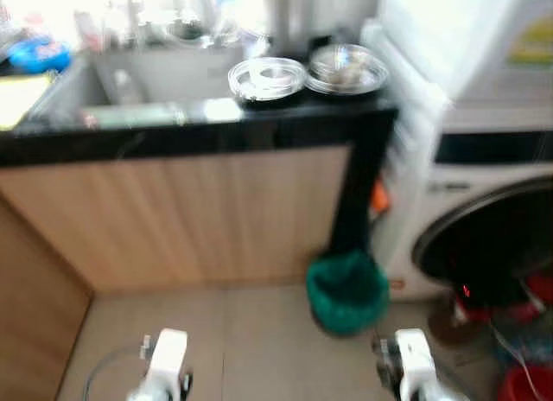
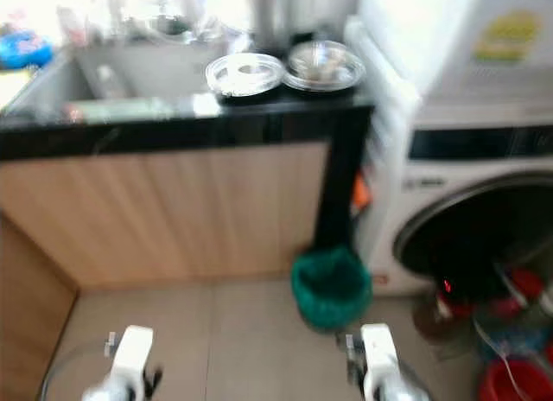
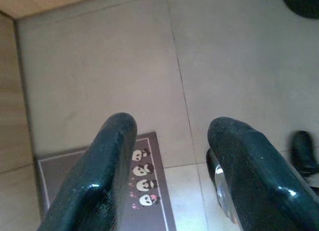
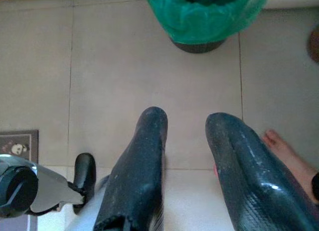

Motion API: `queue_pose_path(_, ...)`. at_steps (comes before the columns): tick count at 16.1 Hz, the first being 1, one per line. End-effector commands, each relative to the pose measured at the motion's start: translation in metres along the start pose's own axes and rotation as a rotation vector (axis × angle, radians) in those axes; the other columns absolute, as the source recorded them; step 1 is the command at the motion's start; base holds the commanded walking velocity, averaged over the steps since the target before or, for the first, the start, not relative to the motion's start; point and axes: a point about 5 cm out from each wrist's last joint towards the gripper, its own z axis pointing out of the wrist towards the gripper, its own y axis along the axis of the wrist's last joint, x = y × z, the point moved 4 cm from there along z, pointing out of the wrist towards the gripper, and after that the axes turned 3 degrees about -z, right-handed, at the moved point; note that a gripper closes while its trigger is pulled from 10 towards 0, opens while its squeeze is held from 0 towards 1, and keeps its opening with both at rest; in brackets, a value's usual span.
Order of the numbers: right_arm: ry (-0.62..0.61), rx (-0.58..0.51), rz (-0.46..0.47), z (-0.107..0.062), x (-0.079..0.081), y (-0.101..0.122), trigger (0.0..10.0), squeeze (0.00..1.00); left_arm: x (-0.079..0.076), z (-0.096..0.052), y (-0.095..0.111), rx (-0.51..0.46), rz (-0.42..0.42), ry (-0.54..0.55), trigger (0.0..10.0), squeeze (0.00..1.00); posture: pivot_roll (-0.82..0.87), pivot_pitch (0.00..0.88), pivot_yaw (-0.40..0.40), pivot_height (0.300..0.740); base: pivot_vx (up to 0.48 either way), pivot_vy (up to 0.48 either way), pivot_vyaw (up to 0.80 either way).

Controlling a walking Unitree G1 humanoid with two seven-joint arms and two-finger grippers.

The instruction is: Kitchen organization

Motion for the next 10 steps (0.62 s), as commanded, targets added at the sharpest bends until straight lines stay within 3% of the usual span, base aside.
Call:
queue_pose_path(1,-0.008,0.003,0.01,-0.0009,-0.003,-0.0016,10.0,0.0,-0.0008,0.0001,-0.001,0.009,0.002,-0.001,10.0,0.0,-0.07,0.0,0.071,0.74,0.0,0.0,-0.64)
queue_pose_path(10,-0.005,0.004,0.017,-0.001,-0.0025,-0.0025,10.0,0.0,0.0006,0.0004,0.0004,0.006,0.003,0.003,10.0,0.0,-0.06,0.0,0.068,0.74,0.0,0.0,-0.64)
